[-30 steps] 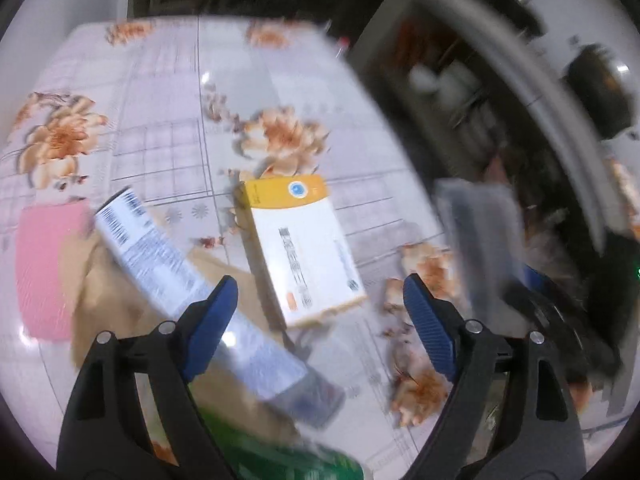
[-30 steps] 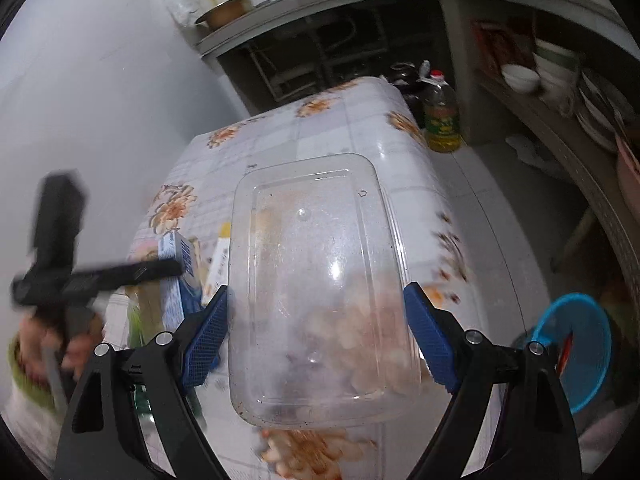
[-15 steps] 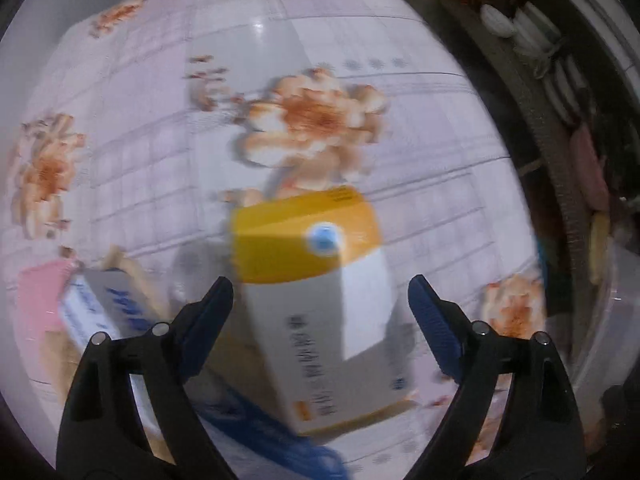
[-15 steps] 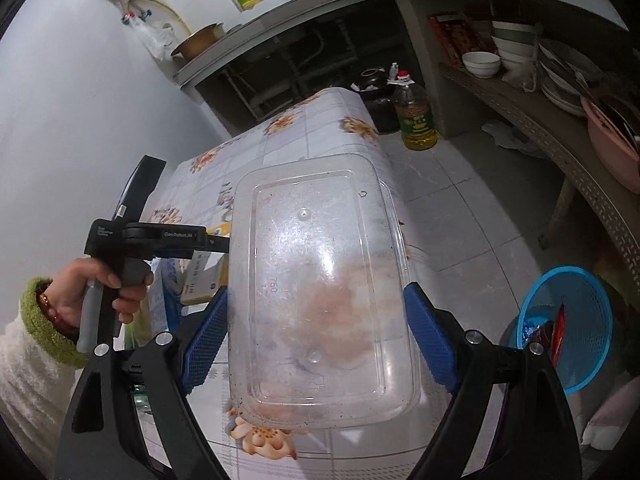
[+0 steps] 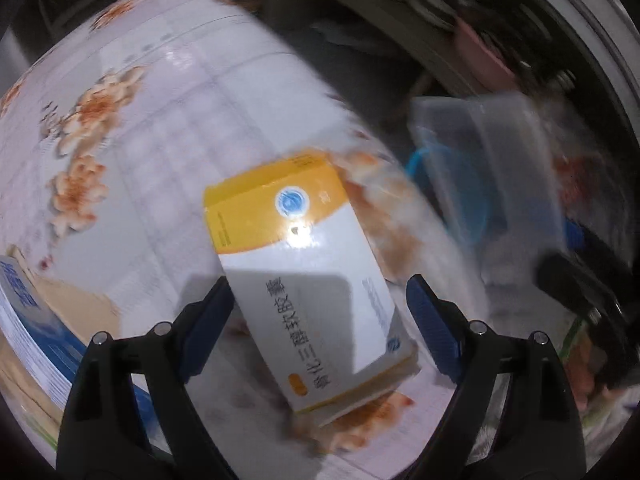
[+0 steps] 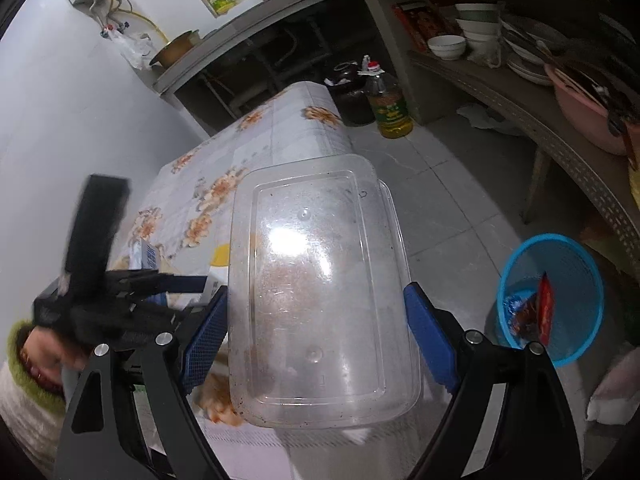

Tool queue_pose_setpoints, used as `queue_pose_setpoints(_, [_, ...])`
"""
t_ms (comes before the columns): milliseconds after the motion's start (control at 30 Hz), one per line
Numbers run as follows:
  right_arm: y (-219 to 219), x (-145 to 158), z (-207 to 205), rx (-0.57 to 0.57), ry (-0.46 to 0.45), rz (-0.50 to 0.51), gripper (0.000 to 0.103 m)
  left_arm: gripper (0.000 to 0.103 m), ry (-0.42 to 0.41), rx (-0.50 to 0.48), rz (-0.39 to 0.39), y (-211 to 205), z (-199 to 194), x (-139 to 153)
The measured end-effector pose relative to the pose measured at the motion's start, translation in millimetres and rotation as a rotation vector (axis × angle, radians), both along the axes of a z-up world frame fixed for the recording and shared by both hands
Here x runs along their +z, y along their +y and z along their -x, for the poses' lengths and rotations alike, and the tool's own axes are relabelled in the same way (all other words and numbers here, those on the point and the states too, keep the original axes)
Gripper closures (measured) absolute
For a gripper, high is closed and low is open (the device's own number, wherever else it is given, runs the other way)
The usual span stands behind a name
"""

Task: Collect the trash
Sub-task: 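Grasp the yellow-white medicine box with the left tool while the right tool holds the plastic box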

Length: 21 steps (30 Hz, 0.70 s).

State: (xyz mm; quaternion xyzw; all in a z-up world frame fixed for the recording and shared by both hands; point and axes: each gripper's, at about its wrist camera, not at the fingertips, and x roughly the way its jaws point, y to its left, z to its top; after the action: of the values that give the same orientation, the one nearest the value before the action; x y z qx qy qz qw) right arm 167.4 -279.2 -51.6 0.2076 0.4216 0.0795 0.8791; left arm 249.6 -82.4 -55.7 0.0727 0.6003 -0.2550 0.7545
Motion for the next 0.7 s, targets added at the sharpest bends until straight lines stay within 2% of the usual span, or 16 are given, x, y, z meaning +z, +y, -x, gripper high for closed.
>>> queue_pose_setpoints(67, [-5,-2,7,-0.008,0.002,0.011,0.020,0.020,-0.038,0.008,0.004,-2,17,3])
queue_pose_setpoints(167, [-12,-5,18,-0.025,0.008,0.024,0.020,0.019,-0.086,0.056,0.054,0,37,11])
queue_pose_setpoints(267, [-21,-8,26,-0.049,0.014,0.037,0.020,0.019,-0.124,0.111,0.075,-7,43,13])
queue_pose_setpoints(400, [-33,-6,38,-0.087,0.011,0.053,0.020,0.019,-0.169,0.198,0.034,-15,44,9])
queue_pose_setpoints(533, [-42,-7,46,-0.116,0.015,0.046,0.020,0.019,-0.190,0.198,-0.030,-29,35,-6])
queue_pose_setpoints(700, [-44,-10,48,-0.123,0.025,0.042,0.020,0.019,-0.194,0.175,-0.066,-37,34,-22])
